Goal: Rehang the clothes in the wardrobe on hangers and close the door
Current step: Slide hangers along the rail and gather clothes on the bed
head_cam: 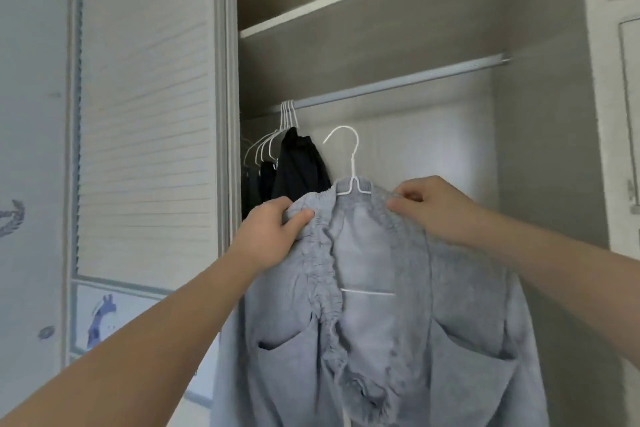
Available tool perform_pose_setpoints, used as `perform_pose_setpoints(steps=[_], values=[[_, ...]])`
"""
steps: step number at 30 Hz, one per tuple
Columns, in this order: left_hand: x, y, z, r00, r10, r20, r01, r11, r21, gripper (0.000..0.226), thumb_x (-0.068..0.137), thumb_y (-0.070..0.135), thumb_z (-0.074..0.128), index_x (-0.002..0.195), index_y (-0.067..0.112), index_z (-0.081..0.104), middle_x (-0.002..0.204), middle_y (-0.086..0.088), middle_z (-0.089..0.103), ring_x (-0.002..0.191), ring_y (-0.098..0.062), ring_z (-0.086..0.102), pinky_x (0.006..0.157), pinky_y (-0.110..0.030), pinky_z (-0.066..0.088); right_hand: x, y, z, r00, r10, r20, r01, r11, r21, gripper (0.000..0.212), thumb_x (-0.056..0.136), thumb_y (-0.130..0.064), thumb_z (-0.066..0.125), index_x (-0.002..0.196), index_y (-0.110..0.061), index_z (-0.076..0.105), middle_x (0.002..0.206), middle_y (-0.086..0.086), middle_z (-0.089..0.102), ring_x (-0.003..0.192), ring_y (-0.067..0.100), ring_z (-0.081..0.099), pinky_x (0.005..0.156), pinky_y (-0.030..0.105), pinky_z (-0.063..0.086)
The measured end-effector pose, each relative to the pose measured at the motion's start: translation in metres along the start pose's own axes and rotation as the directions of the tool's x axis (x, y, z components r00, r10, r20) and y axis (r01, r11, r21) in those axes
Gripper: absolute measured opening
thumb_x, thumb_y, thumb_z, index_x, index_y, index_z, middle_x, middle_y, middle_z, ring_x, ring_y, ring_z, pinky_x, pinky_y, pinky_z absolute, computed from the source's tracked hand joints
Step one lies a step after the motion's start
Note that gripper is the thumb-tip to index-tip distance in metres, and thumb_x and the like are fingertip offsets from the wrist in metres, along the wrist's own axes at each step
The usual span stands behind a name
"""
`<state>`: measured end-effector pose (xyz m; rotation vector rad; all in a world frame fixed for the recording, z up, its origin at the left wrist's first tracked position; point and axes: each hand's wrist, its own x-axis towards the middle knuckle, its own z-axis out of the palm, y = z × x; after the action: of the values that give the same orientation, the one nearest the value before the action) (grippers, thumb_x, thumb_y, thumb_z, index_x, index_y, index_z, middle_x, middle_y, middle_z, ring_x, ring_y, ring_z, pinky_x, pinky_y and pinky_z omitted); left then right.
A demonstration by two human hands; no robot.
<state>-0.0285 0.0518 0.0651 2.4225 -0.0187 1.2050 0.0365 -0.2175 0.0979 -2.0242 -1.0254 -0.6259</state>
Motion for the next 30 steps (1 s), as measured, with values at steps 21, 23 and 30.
perform_pose_setpoints(steps=[21,23,30], values=[[0.143,-0.040,0.049,0.950,0.265,0.167,-0.195,0.917,-0.347,0.034,0.094,0.053,0.055,0.120,0.033,0.061,0.113,0.017,0.064,0.108,0.003,0.057,0.094,-0.018,0.043,0.173,-0.003,-0.013,0.795,0.593,0.126,-0.558,0.635,0.534,0.021,0.103,-0.018,0.043,0.103,-0.005,0.060,0.101,0.016,0.064,0.086,0.030,0.061,0.085,0.042,0.049],[0.151,-0.038,0.049,0.951,0.271,0.148,-0.194,0.897,-0.396,0.028,0.092,0.056,0.054,0.111,0.037,0.063,0.108,0.017,0.067,0.102,0.005,0.059,0.097,-0.021,0.045,0.194,0.006,0.001,0.837,0.525,0.153,-0.498,0.617,0.609,0.015,0.100,-0.016,0.047,0.099,-0.006,0.059,0.099,0.015,0.063,0.084,0.028,0.060,0.089,0.041,0.048],[0.179,-0.014,0.042,0.963,0.218,0.155,-0.146,0.915,-0.376,0.060,0.078,0.082,0.044,0.097,0.031,0.070,0.093,0.016,0.071,0.090,0.001,0.066,0.082,-0.025,0.048,0.261,0.036,0.062,0.937,0.334,0.103,-0.295,0.597,0.746,0.005,0.094,-0.009,0.058,0.089,-0.008,0.060,0.081,0.008,0.061,0.072,0.020,0.059,0.080,0.035,0.053]])
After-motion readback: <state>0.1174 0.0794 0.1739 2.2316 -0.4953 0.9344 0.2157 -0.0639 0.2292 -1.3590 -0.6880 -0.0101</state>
